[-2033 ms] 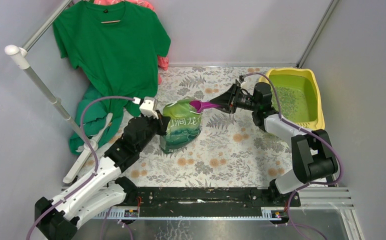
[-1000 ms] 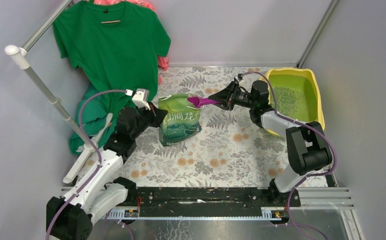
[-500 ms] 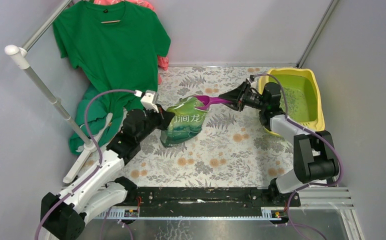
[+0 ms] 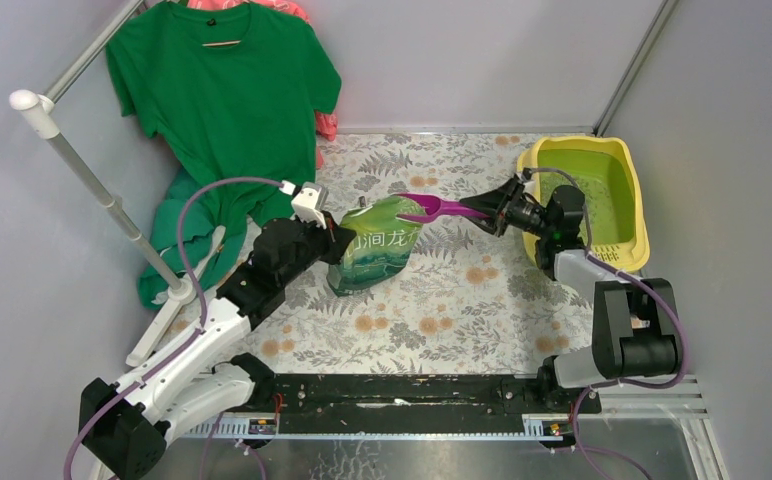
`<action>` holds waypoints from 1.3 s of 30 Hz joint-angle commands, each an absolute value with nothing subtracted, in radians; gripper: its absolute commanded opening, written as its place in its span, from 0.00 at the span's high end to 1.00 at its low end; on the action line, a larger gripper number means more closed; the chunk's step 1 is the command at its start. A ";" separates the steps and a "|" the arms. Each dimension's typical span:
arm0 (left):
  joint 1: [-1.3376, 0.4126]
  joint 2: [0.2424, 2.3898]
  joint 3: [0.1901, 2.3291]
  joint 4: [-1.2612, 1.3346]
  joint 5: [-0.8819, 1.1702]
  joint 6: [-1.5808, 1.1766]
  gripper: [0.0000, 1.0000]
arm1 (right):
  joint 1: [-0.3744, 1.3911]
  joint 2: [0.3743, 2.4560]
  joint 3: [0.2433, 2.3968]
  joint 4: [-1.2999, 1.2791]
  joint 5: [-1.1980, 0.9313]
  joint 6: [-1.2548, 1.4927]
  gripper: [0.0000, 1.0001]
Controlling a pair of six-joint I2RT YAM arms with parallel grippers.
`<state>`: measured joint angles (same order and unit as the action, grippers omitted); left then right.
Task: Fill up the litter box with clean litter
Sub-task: 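Scoop the cat litter from the cat litter bag, then pour the cat litter into the litter box.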
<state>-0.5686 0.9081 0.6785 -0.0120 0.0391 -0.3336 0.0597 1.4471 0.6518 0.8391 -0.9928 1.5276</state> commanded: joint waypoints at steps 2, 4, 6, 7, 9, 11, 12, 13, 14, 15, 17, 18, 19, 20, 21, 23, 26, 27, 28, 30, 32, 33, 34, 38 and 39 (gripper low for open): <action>-0.564 0.861 0.778 0.178 -0.015 -0.321 0.99 | 0.007 1.405 0.575 1.010 -1.041 1.602 1.00; -0.564 0.860 0.776 0.176 -0.017 -0.319 0.99 | 0.006 1.392 0.555 1.013 -1.045 1.599 1.00; -0.564 0.859 0.778 0.176 -0.018 -0.319 0.99 | -0.021 1.381 0.540 0.998 -1.047 1.585 1.00; -0.564 0.859 0.778 0.176 -0.018 -0.319 0.99 | -0.030 1.377 0.533 0.993 -1.051 1.577 1.00; -0.564 0.856 0.782 0.174 -0.018 -0.319 1.00 | -0.043 1.375 0.520 0.997 -1.057 1.576 1.00; -0.565 0.855 0.785 0.170 -0.018 -0.319 1.00 | -0.054 1.373 0.504 1.025 -1.063 1.591 1.00; -0.563 0.853 0.785 0.170 -0.020 -0.318 1.00 | -0.060 1.371 0.497 1.048 -1.065 1.605 1.00; -0.564 0.853 0.784 0.169 -0.020 -0.318 1.00 | -0.067 1.369 0.489 1.069 -1.067 1.620 1.00; -0.564 0.853 0.785 0.167 -0.020 -0.318 1.00 | -0.073 1.367 0.483 1.089 -1.068 1.634 1.00; -0.564 0.853 0.785 0.167 -0.020 -0.318 1.00 | -0.079 1.368 0.478 1.117 -1.068 1.652 1.00; -0.564 0.853 0.781 0.168 -0.020 -0.318 1.00 | -0.087 1.372 0.474 1.164 -1.066 1.684 1.00; -0.565 0.853 0.781 0.169 -0.020 -0.319 1.00 | -0.089 1.379 0.473 1.204 -1.065 1.707 1.00; -0.565 0.854 0.780 0.170 -0.019 -0.319 1.00 | -0.091 1.388 0.473 1.246 -1.064 1.736 1.00; -0.565 0.854 0.780 0.170 -0.018 -0.320 1.00 | -0.093 1.397 0.471 1.285 -1.062 1.766 1.00; -0.565 0.855 0.780 0.170 -0.018 -0.320 1.00 | -0.095 1.409 0.472 1.330 -1.060 1.796 1.00; -0.565 0.855 0.776 0.171 -0.018 -0.321 1.00 | -0.101 1.429 0.475 1.434 -1.056 1.867 1.00; -0.564 0.853 0.776 0.169 -0.019 -0.320 1.00 | -0.123 1.442 0.486 1.491 -1.052 1.912 1.00; -0.565 0.852 0.776 0.167 -0.020 -0.320 1.00 | -0.131 1.440 0.494 1.486 -1.055 1.912 1.00; -0.564 0.852 0.778 0.165 -0.020 -0.319 1.00 | -0.141 1.437 0.502 1.482 -1.055 1.911 1.00; -0.564 0.851 0.780 0.162 -0.020 -0.318 1.00 | -0.166 1.430 0.524 1.464 -1.060 1.909 1.00; -0.564 0.853 0.784 0.161 -0.020 -0.318 1.00 | -0.193 1.418 0.553 1.423 -1.061 1.891 1.00; -0.564 0.855 0.786 0.161 -0.019 -0.318 1.00 | -0.206 1.410 0.569 1.381 -1.063 1.871 1.00; -0.564 0.856 0.789 0.161 -0.017 -0.318 1.00 | -0.217 1.400 0.591 1.335 -1.066 1.843 1.00; -0.564 0.865 0.796 0.163 -0.011 -0.318 1.00 | -0.288 1.376 0.660 1.167 -1.066 1.751 1.00; -0.564 0.866 0.797 0.163 -0.009 -0.318 1.00 | -0.310 1.376 0.672 1.156 -1.066 1.747 1.00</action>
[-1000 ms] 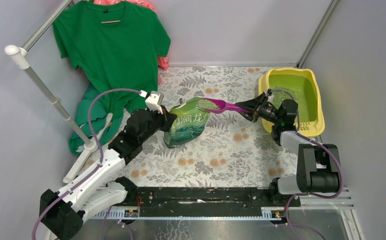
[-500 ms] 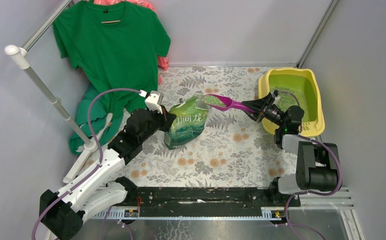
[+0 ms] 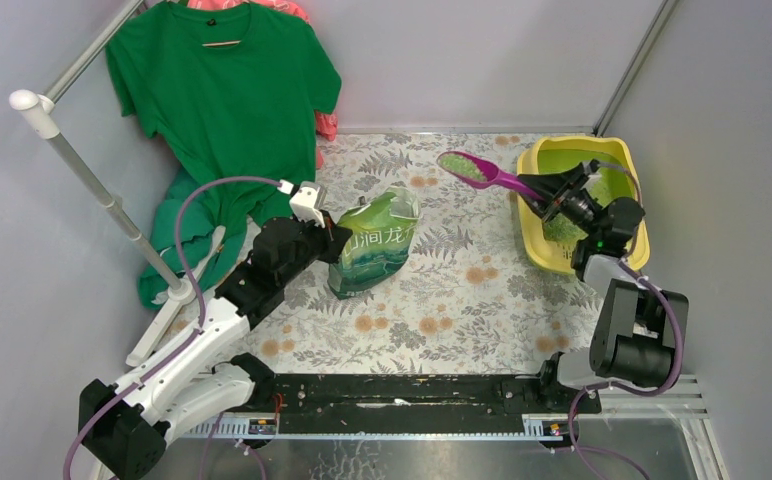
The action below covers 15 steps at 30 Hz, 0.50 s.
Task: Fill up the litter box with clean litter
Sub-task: Pour the cat litter into the litter box.
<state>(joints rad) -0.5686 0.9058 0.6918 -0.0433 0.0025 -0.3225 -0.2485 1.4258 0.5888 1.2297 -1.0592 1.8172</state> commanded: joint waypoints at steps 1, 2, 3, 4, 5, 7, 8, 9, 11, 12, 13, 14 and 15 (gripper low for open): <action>-0.564 0.869 0.800 0.163 -0.008 -0.318 1.00 | -0.335 1.379 0.680 1.153 -1.066 1.752 1.00; -0.564 0.874 0.801 0.163 -0.006 -0.317 1.00 | -0.360 1.384 0.686 1.161 -1.066 1.759 1.00; -0.564 0.876 0.805 0.160 -0.005 -0.316 1.00 | -0.391 1.389 0.688 1.166 -1.064 1.765 1.00; -0.564 0.879 0.806 0.160 -0.005 -0.315 1.00 | -0.416 1.395 0.687 1.177 -1.062 1.778 1.00; -0.564 0.881 0.808 0.158 -0.005 -0.315 1.00 | -0.440 1.406 0.682 1.203 -1.059 1.796 1.00; -0.564 0.886 0.814 0.157 -0.005 -0.313 1.00 | -0.487 1.435 0.670 1.284 -1.058 1.847 1.00; -0.565 0.888 0.817 0.153 -0.005 -0.312 1.00 | -0.512 1.453 0.657 1.335 -1.055 1.882 1.00; -0.565 0.889 0.820 0.151 -0.005 -0.311 1.00 | -0.535 1.479 0.648 1.384 -1.053 1.911 1.00; -0.565 0.890 0.823 0.149 -0.005 -0.310 1.00 | -0.582 1.515 0.631 1.480 -1.046 1.970 1.00; -0.565 0.892 0.826 0.148 -0.005 -0.310 1.00 | -0.608 1.535 0.623 1.524 -1.040 1.997 1.00; -0.564 0.895 0.829 0.145 -0.005 -0.310 1.00 | -0.632 1.552 0.617 1.560 -1.037 2.020 1.00; -0.564 0.896 0.830 0.144 -0.005 -0.309 1.00 | -0.657 1.570 0.614 1.587 -1.033 2.035 1.00; -0.564 0.898 0.833 0.143 -0.005 -0.308 1.00 | -0.683 1.579 0.611 1.602 -1.030 2.044 1.00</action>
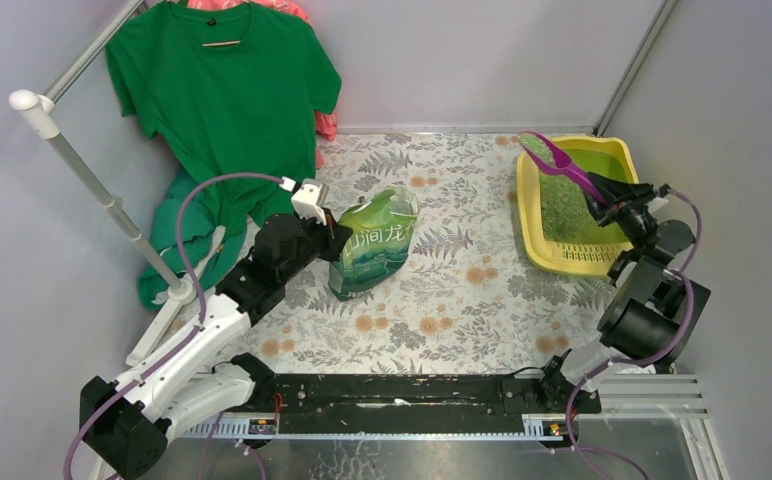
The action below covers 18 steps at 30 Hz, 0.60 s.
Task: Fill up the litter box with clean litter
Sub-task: Pour the cat litter into the litter box.
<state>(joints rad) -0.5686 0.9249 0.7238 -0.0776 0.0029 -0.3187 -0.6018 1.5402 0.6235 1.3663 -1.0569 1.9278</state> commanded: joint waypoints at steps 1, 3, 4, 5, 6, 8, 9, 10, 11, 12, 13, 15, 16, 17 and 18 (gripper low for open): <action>-0.564 0.898 0.835 0.143 -0.005 -0.308 1.00 | -0.707 1.584 0.609 1.614 -1.027 2.052 1.00; -0.565 0.903 0.835 0.147 -0.005 -0.310 1.00 | -0.748 1.588 0.612 1.617 -1.024 2.053 1.00; -0.565 0.907 0.836 0.151 -0.005 -0.311 1.00 | -0.764 1.586 0.611 1.616 -1.021 2.052 1.00; -0.565 0.911 0.837 0.155 0.020 -0.313 1.00 | -0.780 1.586 0.611 1.611 -1.020 2.048 1.00; -0.564 0.919 0.842 0.159 0.029 -0.314 1.00 | -0.793 1.585 0.611 1.596 -1.021 2.038 1.00; -0.564 0.939 0.857 0.160 0.039 -0.313 1.00 | -0.813 1.577 0.610 1.565 -1.017 2.013 1.00; -0.564 0.949 0.866 0.158 0.044 -0.312 1.00 | -0.817 1.568 0.611 1.534 -1.018 1.986 1.00; -0.564 0.958 0.875 0.158 0.048 -0.310 1.00 | -0.820 1.553 0.611 1.484 -1.014 1.952 1.00; -0.564 0.965 0.880 0.161 0.051 -0.309 1.00 | -0.821 1.534 0.611 1.426 -1.010 1.905 1.00; -0.564 0.972 0.885 0.165 0.054 -0.308 1.00 | -0.821 1.511 0.616 1.353 -1.006 1.850 1.00; -0.563 0.978 0.888 0.169 0.057 -0.308 1.00 | -0.820 1.480 0.624 1.272 -0.999 1.789 1.00; -0.563 0.989 0.887 0.179 0.063 -0.307 1.00 | -0.820 1.415 0.659 1.026 -0.979 1.618 1.00; -0.563 0.993 0.887 0.185 0.068 -0.308 1.00 | -0.820 1.383 0.678 0.925 -0.964 1.546 1.00; -0.562 0.997 0.884 0.192 0.074 -0.309 1.00 | -0.819 1.353 0.698 0.812 -0.944 1.468 1.00; -0.563 1.002 0.880 0.198 0.080 -0.312 1.00 | -0.819 1.317 0.720 0.709 -0.922 1.399 1.00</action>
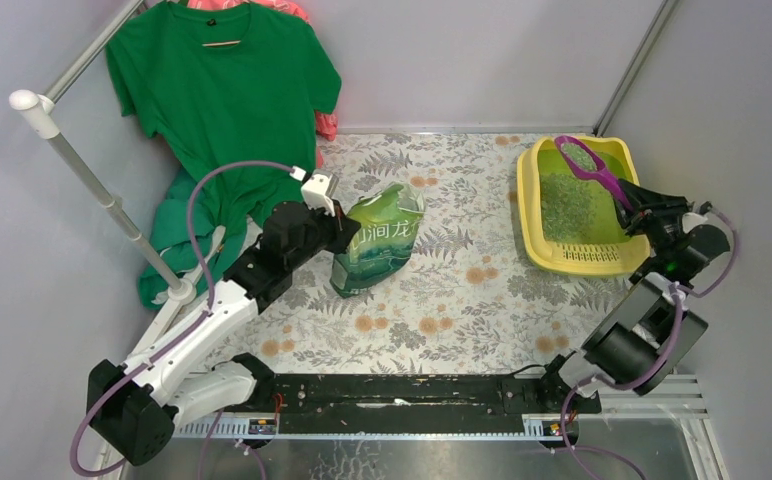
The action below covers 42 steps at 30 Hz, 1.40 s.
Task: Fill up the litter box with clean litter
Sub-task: Pour the cat litter into the litter box.
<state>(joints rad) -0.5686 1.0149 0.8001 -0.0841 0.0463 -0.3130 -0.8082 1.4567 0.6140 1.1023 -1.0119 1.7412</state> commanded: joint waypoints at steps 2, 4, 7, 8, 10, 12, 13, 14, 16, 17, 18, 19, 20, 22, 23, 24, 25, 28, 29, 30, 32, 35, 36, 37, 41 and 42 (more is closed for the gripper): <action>-0.562 1.011 0.872 0.209 0.093 -0.314 1.00 | -0.819 1.278 0.762 0.540 -0.881 1.276 1.00; -0.560 1.020 0.866 0.218 0.105 -0.317 1.00 | -0.819 1.254 0.785 0.439 -0.845 1.210 1.00; -0.555 1.029 0.857 0.232 0.126 -0.327 1.00 | -0.818 1.224 0.806 0.320 -0.777 1.123 1.00; -0.554 1.031 0.855 0.238 0.134 -0.331 1.00 | -0.816 1.213 0.825 0.266 -0.740 1.079 1.00; -0.554 1.033 0.855 0.242 0.140 -0.335 1.00 | -0.807 1.208 0.869 0.153 -0.690 0.991 1.00; -0.554 1.035 0.857 0.242 0.146 -0.337 1.00 | -0.796 1.222 0.927 0.046 -0.656 0.904 1.00; -0.554 1.035 0.857 0.242 0.147 -0.338 1.00 | -0.787 1.232 0.952 0.013 -0.640 0.874 1.00; -0.553 1.034 0.857 0.242 0.148 -0.339 1.00 | -0.776 1.238 0.978 -0.044 -0.620 0.842 1.00; -0.552 1.030 0.854 0.241 0.146 -0.340 1.00 | -0.726 1.262 1.043 -0.143 -0.556 0.765 1.00; -0.552 1.027 0.852 0.239 0.143 -0.341 1.00 | -0.710 1.275 1.076 -0.190 -0.523 0.730 1.00; -0.551 1.023 0.849 0.237 0.141 -0.341 1.00 | -0.671 1.290 1.104 -0.219 -0.489 0.705 1.00; -0.552 1.017 0.845 0.236 0.138 -0.342 1.00 | -0.645 1.311 1.137 -0.254 -0.469 0.677 1.00; -0.552 1.012 0.841 0.235 0.135 -0.343 1.00 | -0.618 1.332 1.169 -0.291 -0.441 0.652 1.00; -0.551 1.002 0.831 0.233 0.127 -0.346 1.00 | -0.561 1.369 1.238 -0.358 -0.376 0.603 1.00; -0.550 0.997 0.825 0.232 0.125 -0.349 1.00 | -0.532 1.386 1.273 -0.392 -0.325 0.580 1.00; -0.550 0.994 0.822 0.230 0.120 -0.350 1.00 | -0.506 1.401 1.306 -0.417 -0.281 0.558 1.00; -0.549 0.991 0.816 0.229 0.116 -0.350 1.00 | -0.479 1.418 1.345 -0.463 -0.225 0.529 1.00; -0.548 0.977 0.798 0.223 0.085 -0.359 1.00 | -0.423 1.457 1.437 -0.552 -0.111 0.469 1.00; -0.548 0.972 0.791 0.220 0.071 -0.364 1.00 | -0.414 1.460 1.450 -0.566 -0.088 0.458 1.00; -0.548 0.969 0.787 0.215 0.051 -0.370 1.00 | -0.405 1.458 1.452 -0.569 -0.066 0.454 1.00; -0.545 0.961 0.773 0.207 0.013 -0.375 1.00 | -0.382 1.455 1.457 -0.575 -0.015 0.438 1.00; -0.530 0.955 0.754 0.230 0.003 -0.378 1.00 | -0.331 1.460 1.493 -0.615 0.117 0.401 1.00; -0.516 0.963 0.753 0.240 0.003 -0.374 1.00 | -0.304 1.460 1.511 -0.633 0.180 0.384 1.00; -0.503 0.975 0.755 0.252 0.004 -0.369 1.00 | -0.272 1.459 1.528 -0.651 0.244 0.368 1.00; -0.437 1.031 0.768 0.335 0.062 -0.361 1.00 | -0.207 1.432 1.557 -0.681 0.383 0.332 1.00; -0.422 1.047 0.775 0.361 0.085 -0.360 1.00 | -0.203 1.420 1.559 -0.682 0.372 0.329 1.00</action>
<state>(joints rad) -0.4793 1.0229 0.7334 0.0319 0.0525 -0.3565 -0.2424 1.4723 1.4982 -0.6544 0.2020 0.3904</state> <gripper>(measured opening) 0.014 0.344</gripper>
